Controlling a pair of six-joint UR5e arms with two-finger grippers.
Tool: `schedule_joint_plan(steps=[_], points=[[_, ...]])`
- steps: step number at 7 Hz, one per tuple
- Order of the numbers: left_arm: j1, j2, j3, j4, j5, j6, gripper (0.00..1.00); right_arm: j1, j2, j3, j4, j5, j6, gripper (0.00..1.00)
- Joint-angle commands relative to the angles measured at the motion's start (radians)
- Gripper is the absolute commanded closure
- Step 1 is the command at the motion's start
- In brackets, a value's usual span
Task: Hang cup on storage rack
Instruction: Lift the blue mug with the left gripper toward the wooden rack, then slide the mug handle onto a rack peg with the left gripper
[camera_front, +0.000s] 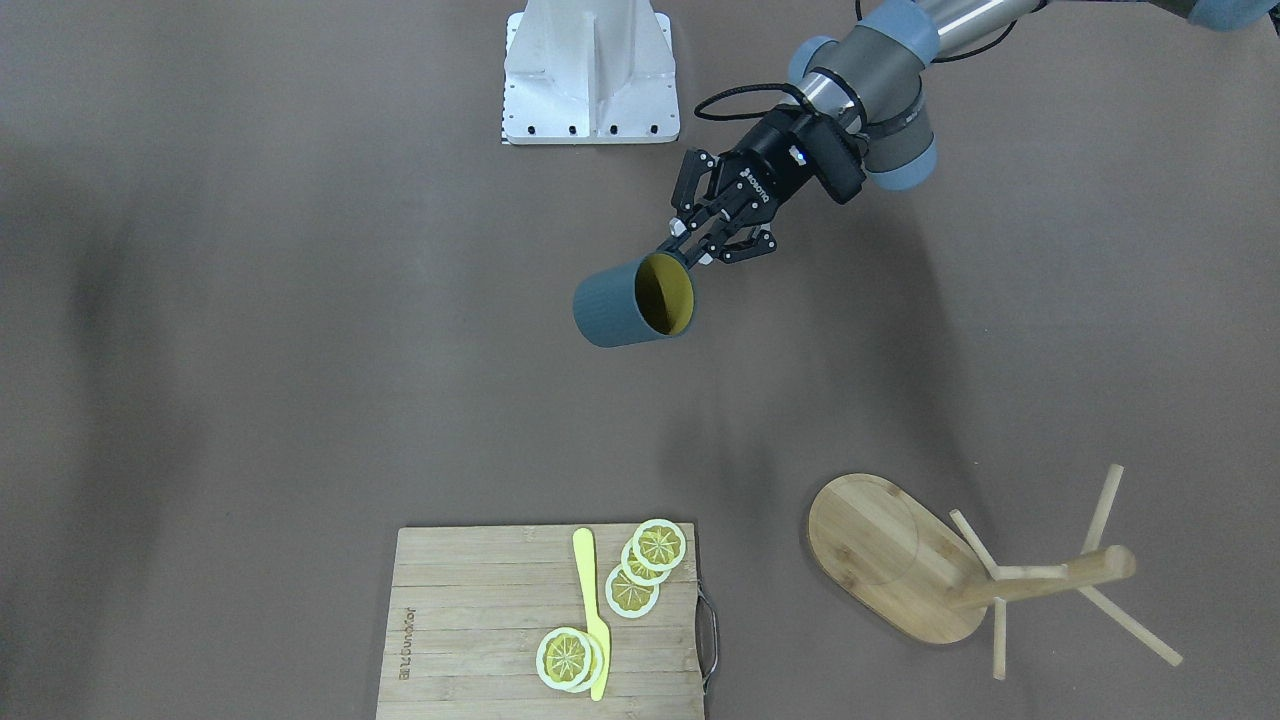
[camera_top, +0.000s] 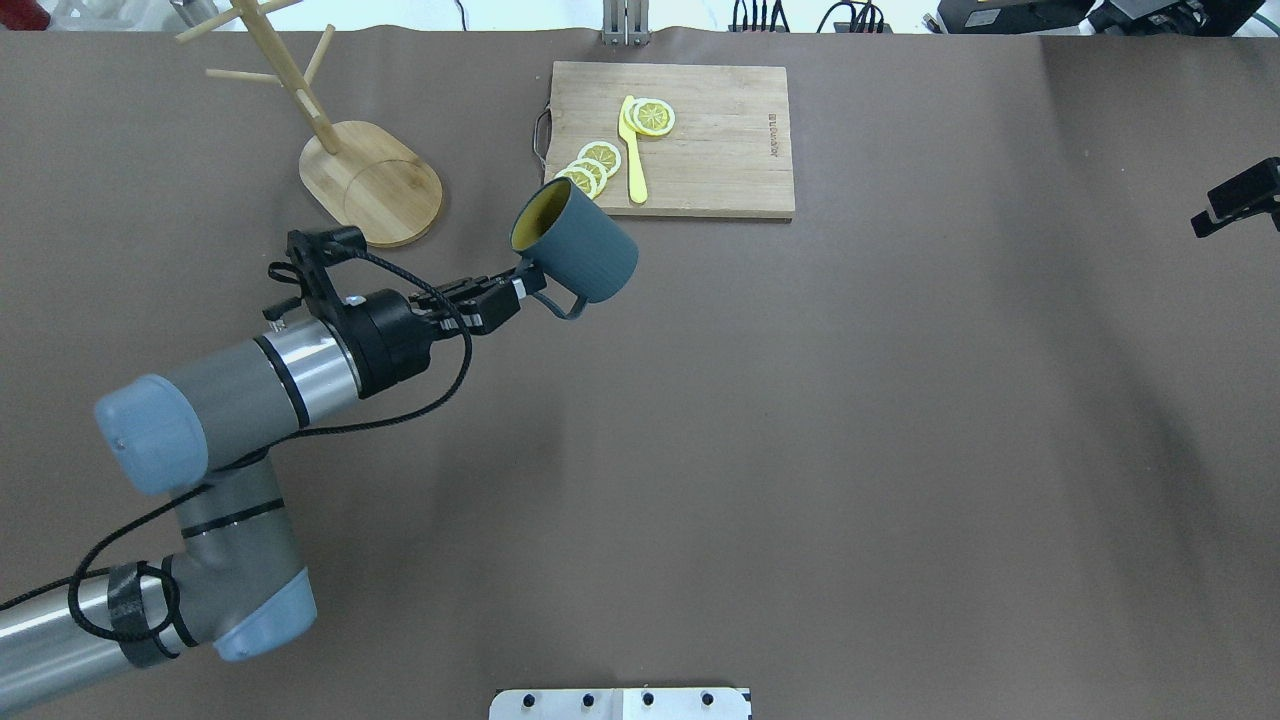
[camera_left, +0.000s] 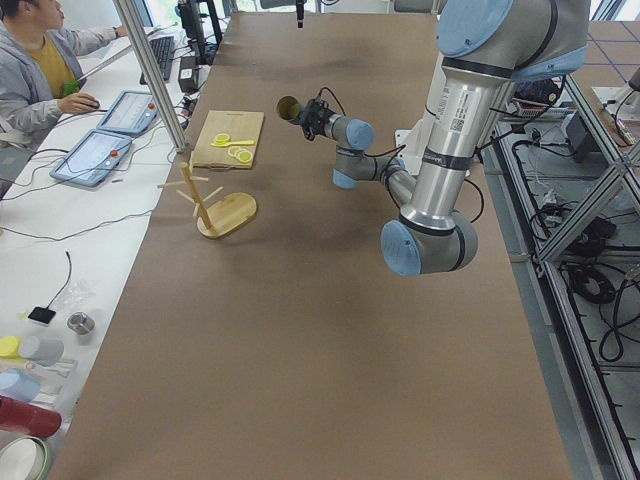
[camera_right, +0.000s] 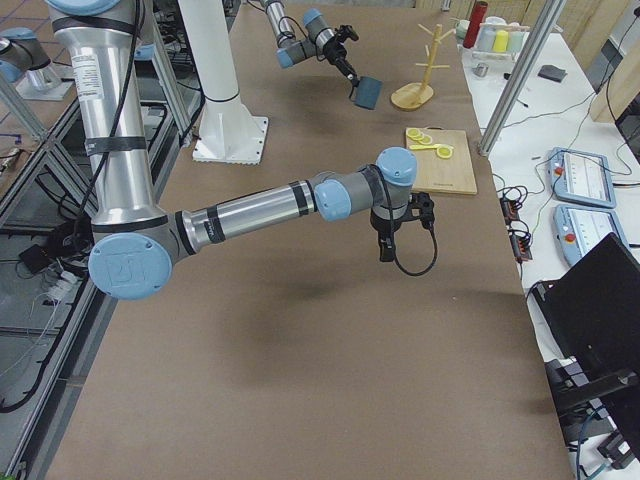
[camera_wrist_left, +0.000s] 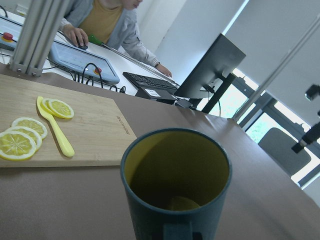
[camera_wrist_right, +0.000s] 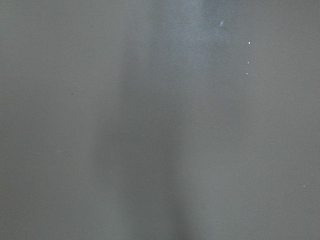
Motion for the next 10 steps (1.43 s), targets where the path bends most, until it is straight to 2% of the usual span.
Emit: schedule_joint_plan(steps=[1,2,4,5,6,7,8,10], points=[[-0.147,0.001,0.015,-0.001,-0.133,-0.297,1.0,0.045,-0.01,-0.045,-0.01,0.014,-0.079,0.0],[-0.19,0.001,0.027,-0.001,-0.153,-0.414,1.0,0.051,-0.01,-0.06,-0.008,0.016,-0.087,0.0],[-0.338,-0.016,0.093,-0.008,-0.287,-0.729,1.0,0.053,-0.013,-0.06,-0.002,0.017,-0.087,0.0],[-0.376,-0.034,0.119,-0.015,-0.315,-0.766,1.0,0.051,-0.013,-0.056,-0.002,0.016,-0.087,0.0],[-0.38,-0.054,0.179,-0.068,-0.319,-0.769,1.0,0.053,-0.012,-0.056,-0.001,0.014,-0.087,0.0],[-0.4,-0.061,0.249,-0.147,-0.322,-0.897,1.0,0.053,-0.012,-0.056,-0.001,0.014,-0.087,0.0],[-0.44,-0.114,0.344,-0.203,-0.352,-1.033,1.0,0.053,-0.012,-0.056,-0.001,0.014,-0.087,0.0],[-0.477,-0.153,0.441,-0.287,-0.382,-1.201,1.0,0.053,-0.01,-0.056,-0.001,0.014,-0.087,0.0]])
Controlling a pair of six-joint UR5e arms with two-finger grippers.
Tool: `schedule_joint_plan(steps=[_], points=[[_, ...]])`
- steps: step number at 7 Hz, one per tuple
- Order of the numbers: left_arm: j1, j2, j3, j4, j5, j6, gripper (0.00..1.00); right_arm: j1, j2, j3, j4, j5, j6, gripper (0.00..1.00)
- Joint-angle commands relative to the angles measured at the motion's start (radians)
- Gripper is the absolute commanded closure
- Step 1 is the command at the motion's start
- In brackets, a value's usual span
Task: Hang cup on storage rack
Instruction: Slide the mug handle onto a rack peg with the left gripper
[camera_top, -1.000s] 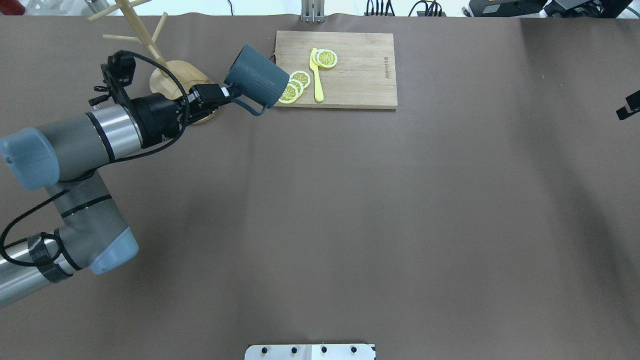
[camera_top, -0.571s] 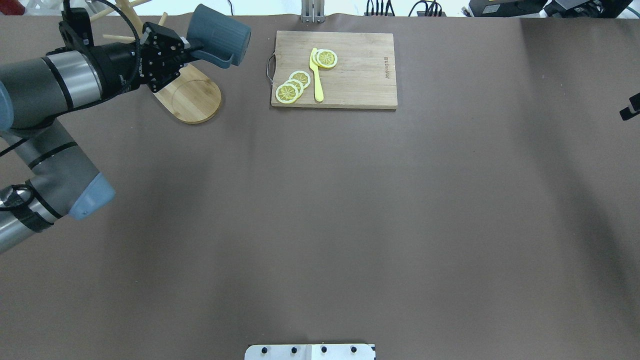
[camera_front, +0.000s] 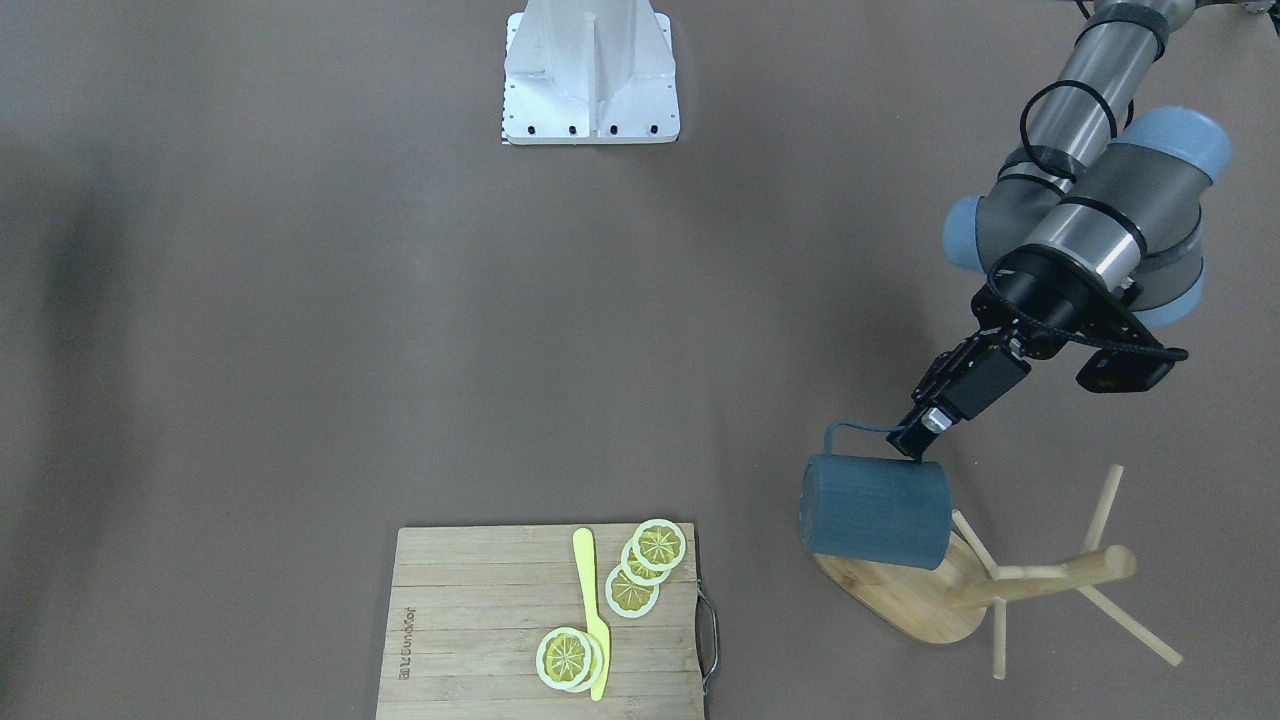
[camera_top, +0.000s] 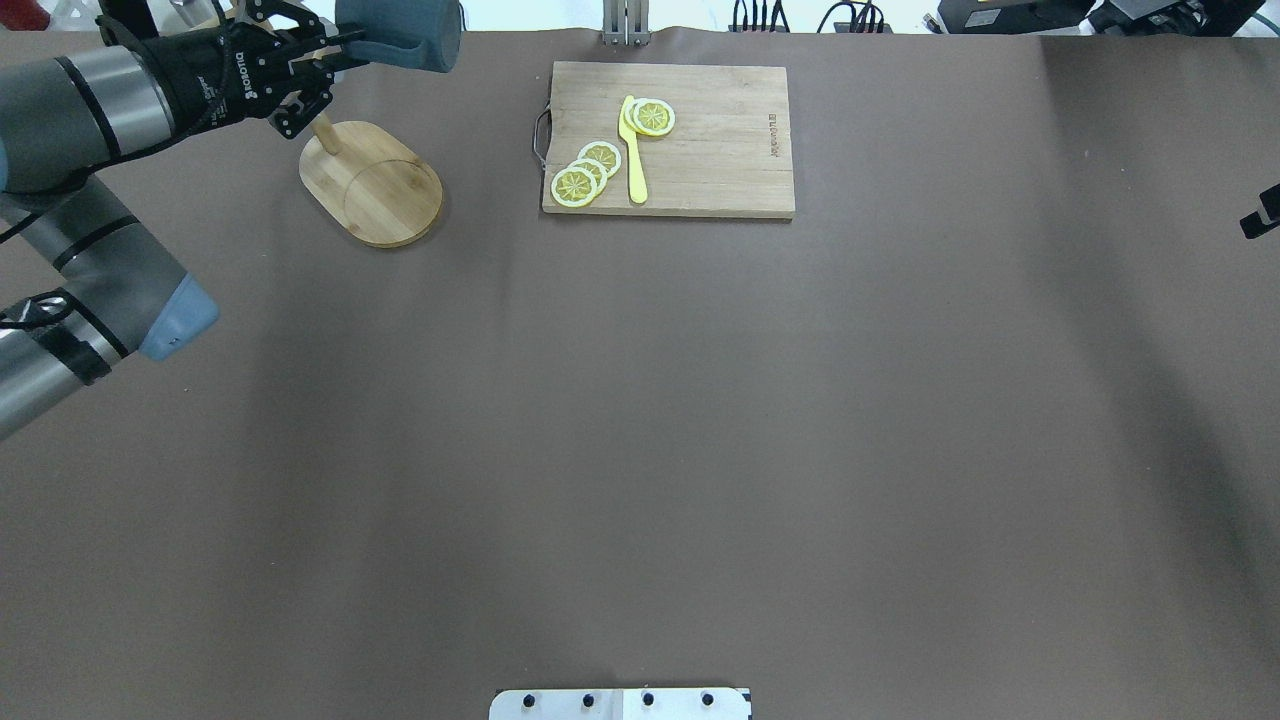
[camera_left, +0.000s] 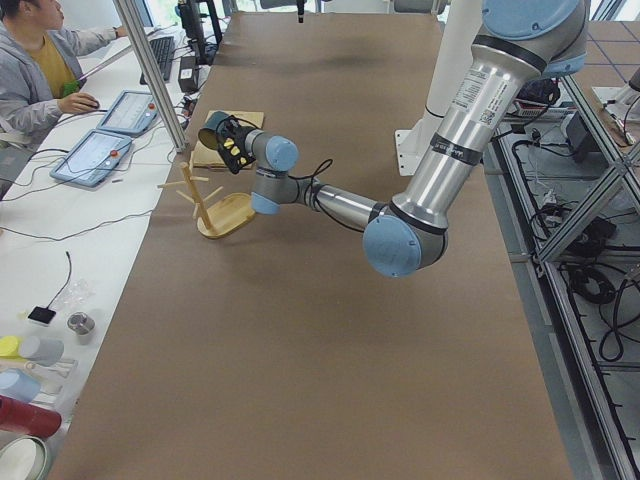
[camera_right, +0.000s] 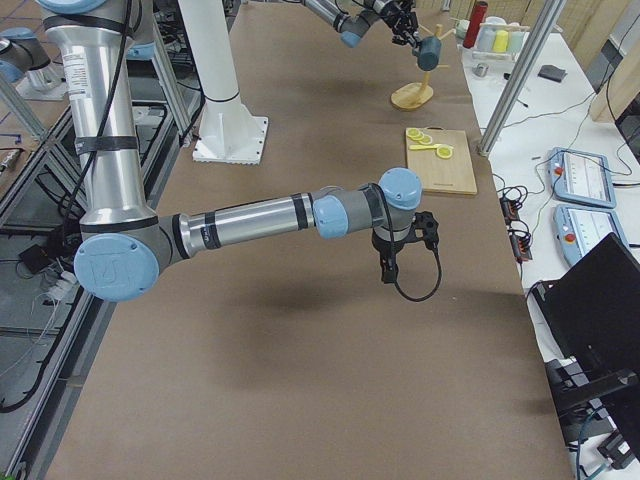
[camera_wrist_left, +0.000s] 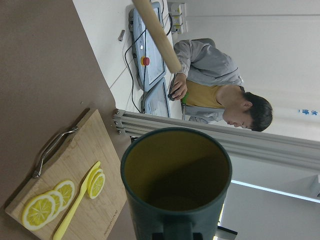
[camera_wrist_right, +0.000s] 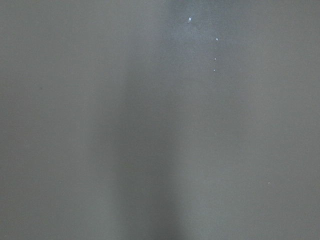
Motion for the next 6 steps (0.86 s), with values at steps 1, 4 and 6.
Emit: schedule_joint_plan(steps=[1,4,6], points=[[-0.032,-0.05,0.093,-0.069,-0.003,-0.197,1.0,0.0,-0.001,0.0,0.0,0.0,0.0,0.0],[-0.041,-0.066,0.216,-0.245,0.095,-0.397,1.0,0.0,-0.001,0.002,0.0,0.001,0.0,0.0],[-0.04,-0.075,0.244,-0.246,0.149,-0.531,1.0,0.0,-0.002,0.005,-0.002,0.003,0.001,0.0]])
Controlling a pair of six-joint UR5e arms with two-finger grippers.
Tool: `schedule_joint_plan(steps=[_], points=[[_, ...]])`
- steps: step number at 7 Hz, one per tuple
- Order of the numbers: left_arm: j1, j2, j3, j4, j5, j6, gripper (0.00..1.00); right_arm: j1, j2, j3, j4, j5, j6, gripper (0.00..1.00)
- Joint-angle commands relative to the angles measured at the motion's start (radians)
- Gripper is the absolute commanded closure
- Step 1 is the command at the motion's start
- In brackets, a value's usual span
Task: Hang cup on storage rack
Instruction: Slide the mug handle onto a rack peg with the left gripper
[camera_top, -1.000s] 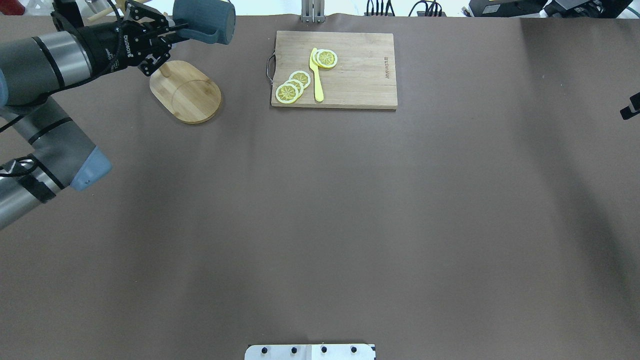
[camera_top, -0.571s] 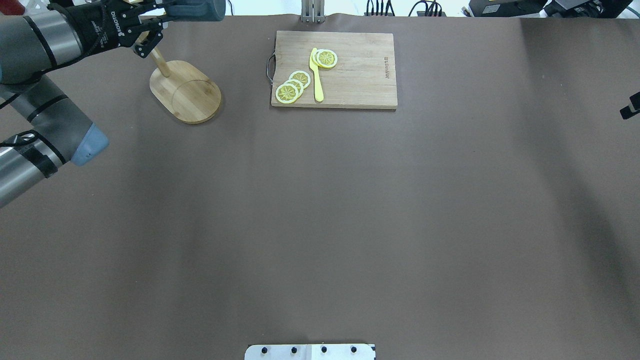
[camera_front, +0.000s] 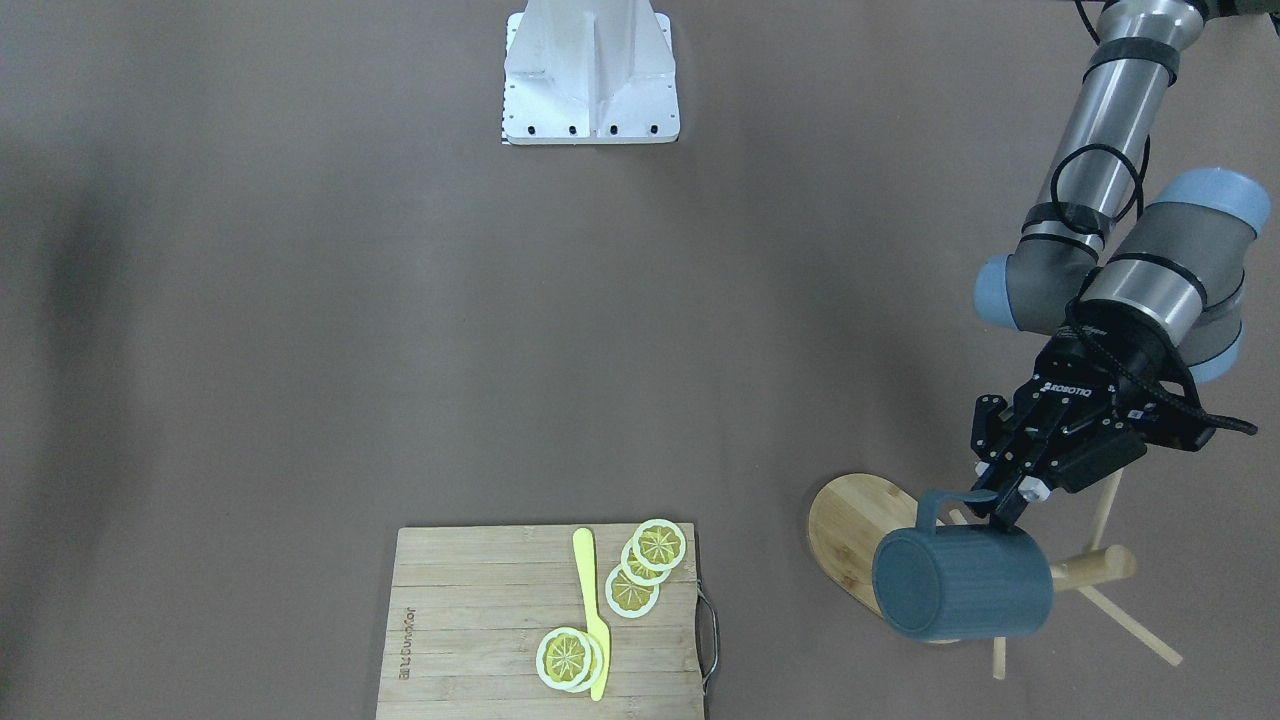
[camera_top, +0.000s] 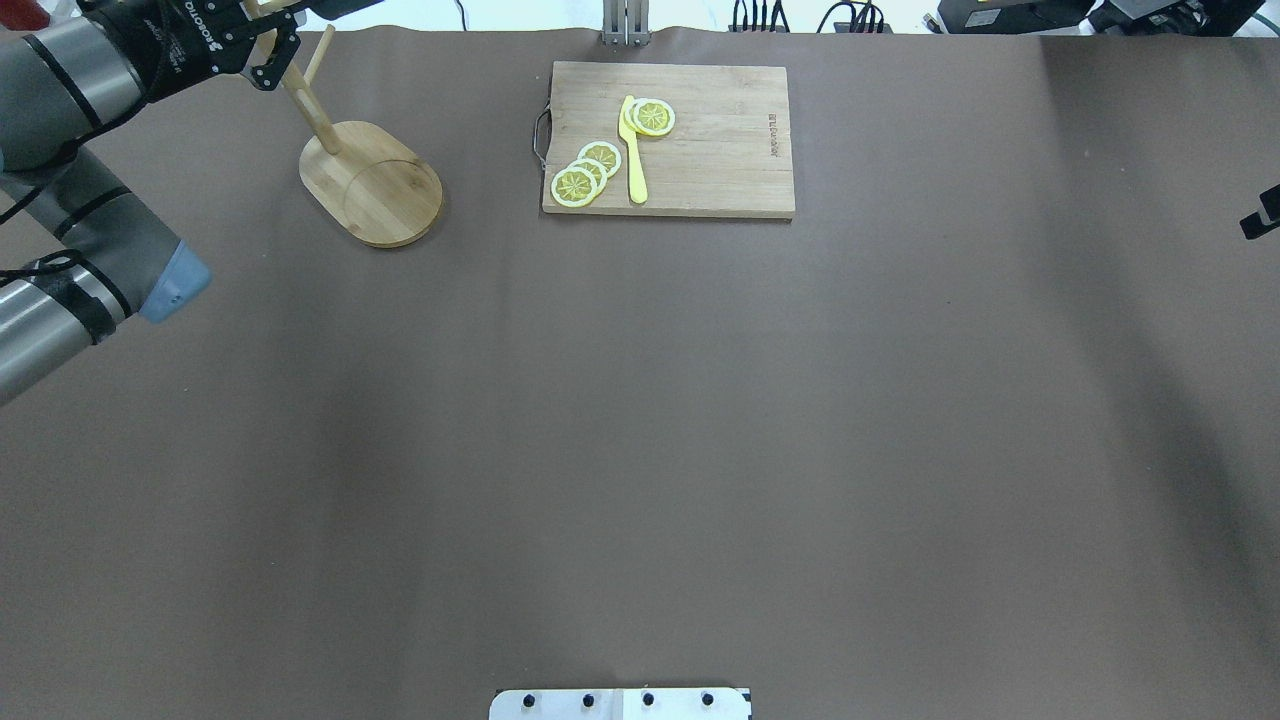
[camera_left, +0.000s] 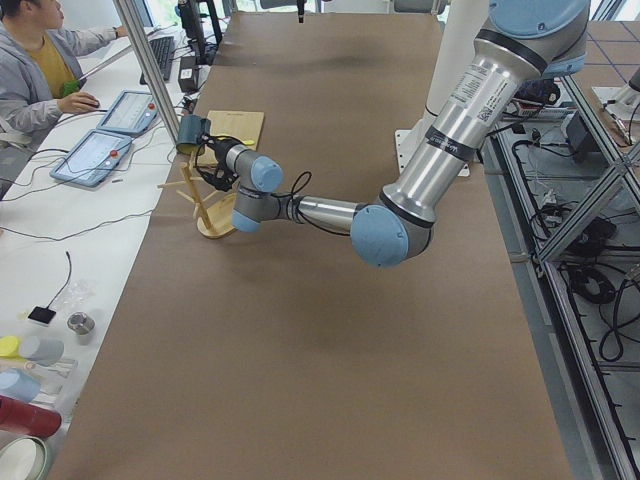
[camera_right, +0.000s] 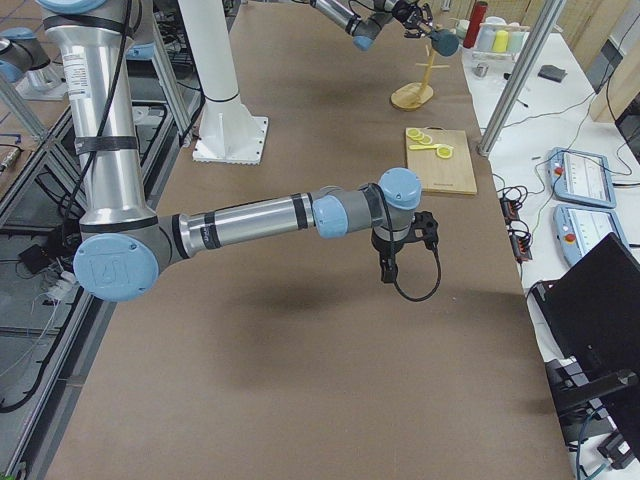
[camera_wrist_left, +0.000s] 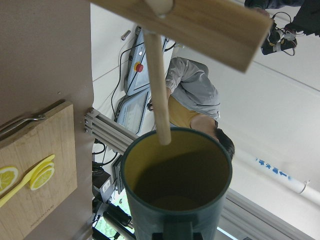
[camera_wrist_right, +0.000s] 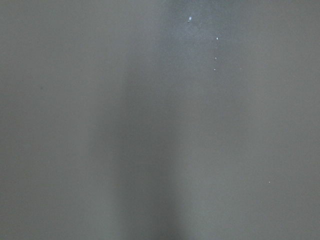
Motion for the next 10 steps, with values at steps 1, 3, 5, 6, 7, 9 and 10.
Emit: schedule_joint_plan(steps=[1,3,5,6,7,9,10], points=[[0.001,-0.007,0.027,-0.01,0.047,-0.114,1.0,0.0,0.0,0.0,-0.001,0.001,0.0,0.0],[0.001,-0.006,0.062,-0.01,0.063,-0.198,1.0,0.0,-0.002,0.003,-0.002,0.003,0.001,0.0],[0.002,0.002,0.074,-0.008,0.06,-0.204,1.0,0.0,-0.001,0.005,-0.004,0.003,0.003,0.0],[0.005,0.006,0.073,-0.008,0.047,-0.205,1.0,0.0,0.0,0.007,-0.004,0.006,0.006,0.0],[0.004,0.008,0.073,-0.008,0.035,-0.205,1.0,0.0,0.0,0.005,-0.004,0.01,0.007,0.0],[0.001,0.02,0.065,-0.011,-0.001,-0.205,1.0,0.0,0.0,0.005,-0.004,0.012,0.009,0.0],[0.002,0.034,0.058,-0.013,-0.003,-0.205,1.0,0.0,0.001,0.005,-0.004,0.012,0.01,0.0]])
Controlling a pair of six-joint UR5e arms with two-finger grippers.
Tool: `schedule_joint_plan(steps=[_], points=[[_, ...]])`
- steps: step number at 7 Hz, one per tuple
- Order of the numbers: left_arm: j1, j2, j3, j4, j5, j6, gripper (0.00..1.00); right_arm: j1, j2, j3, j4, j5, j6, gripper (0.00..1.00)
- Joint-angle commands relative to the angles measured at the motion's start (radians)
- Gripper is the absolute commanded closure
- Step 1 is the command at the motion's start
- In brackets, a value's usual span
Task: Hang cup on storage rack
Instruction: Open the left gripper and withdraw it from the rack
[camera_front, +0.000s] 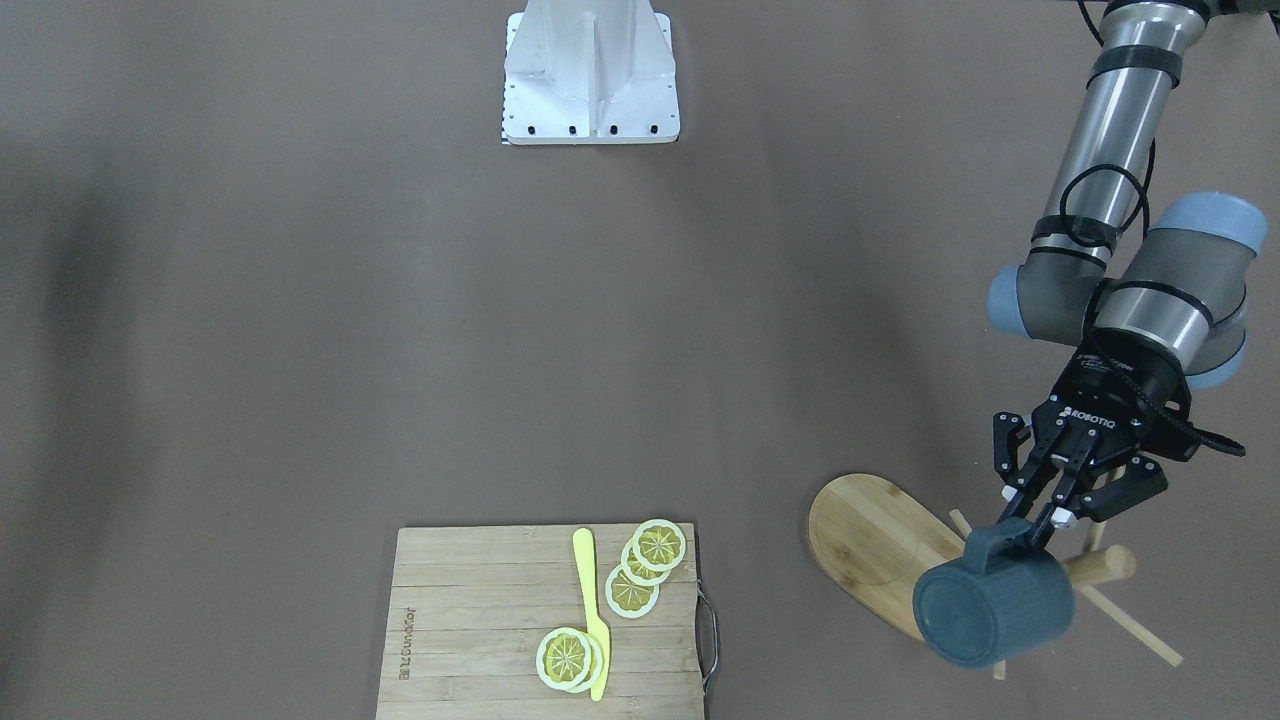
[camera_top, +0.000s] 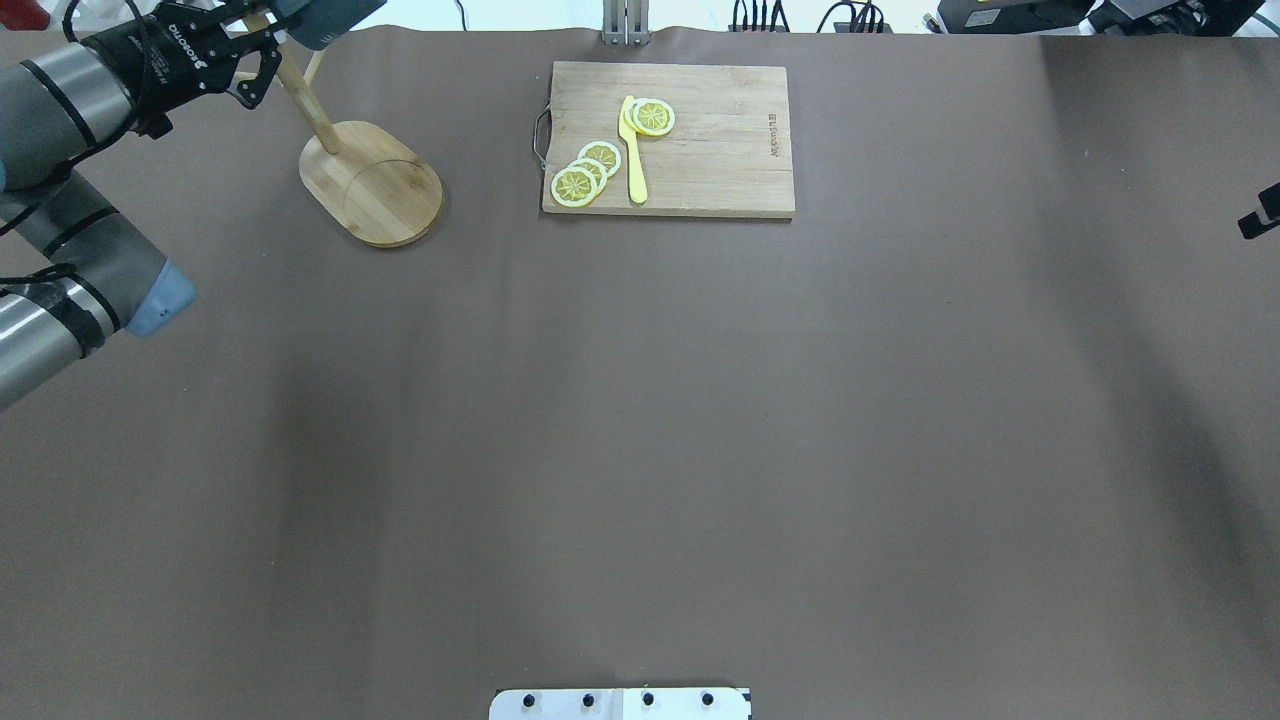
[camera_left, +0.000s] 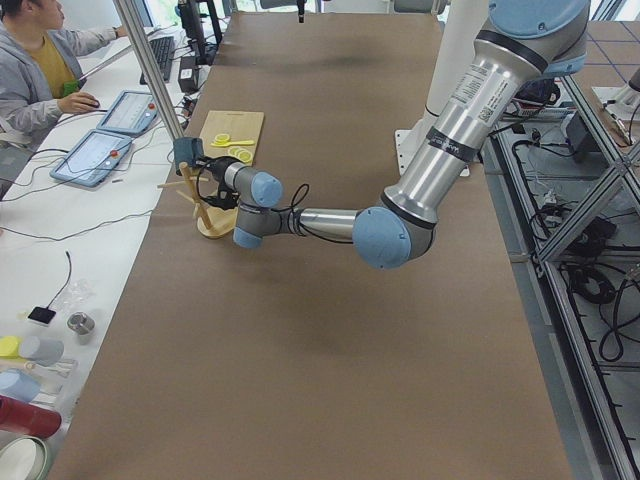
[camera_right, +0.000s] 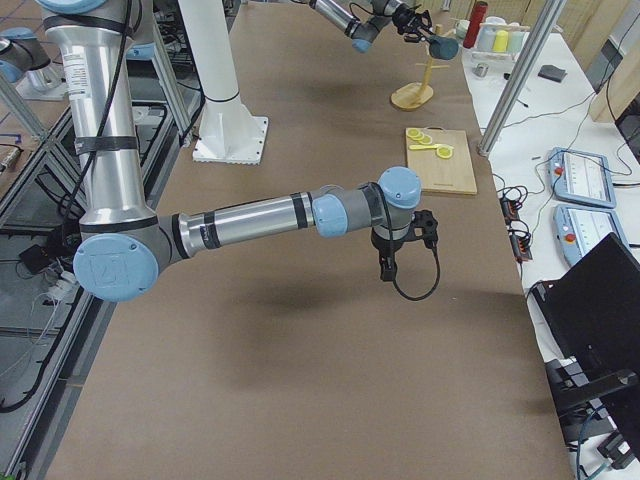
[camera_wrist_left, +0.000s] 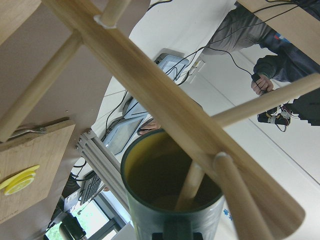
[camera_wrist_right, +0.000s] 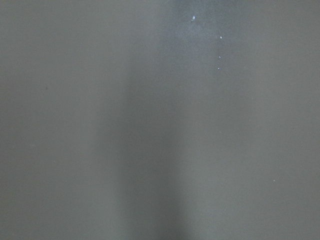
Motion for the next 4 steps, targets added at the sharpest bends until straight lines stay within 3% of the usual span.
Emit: schedule_joint_plan(steps=[1,3,4], points=[[0.0,0.02,-0.009,-0.018,-0.013,0.0,1.0,0.0,0.001,0.001,0.0,0.0,0.003,0.0],[0.0,0.032,-0.009,-0.039,-0.022,0.002,1.0,0.0,0.001,0.002,0.0,0.0,0.003,0.0],[0.001,0.032,-0.009,-0.039,-0.022,0.011,0.56,0.0,0.003,0.002,0.0,0.0,0.005,0.0]])
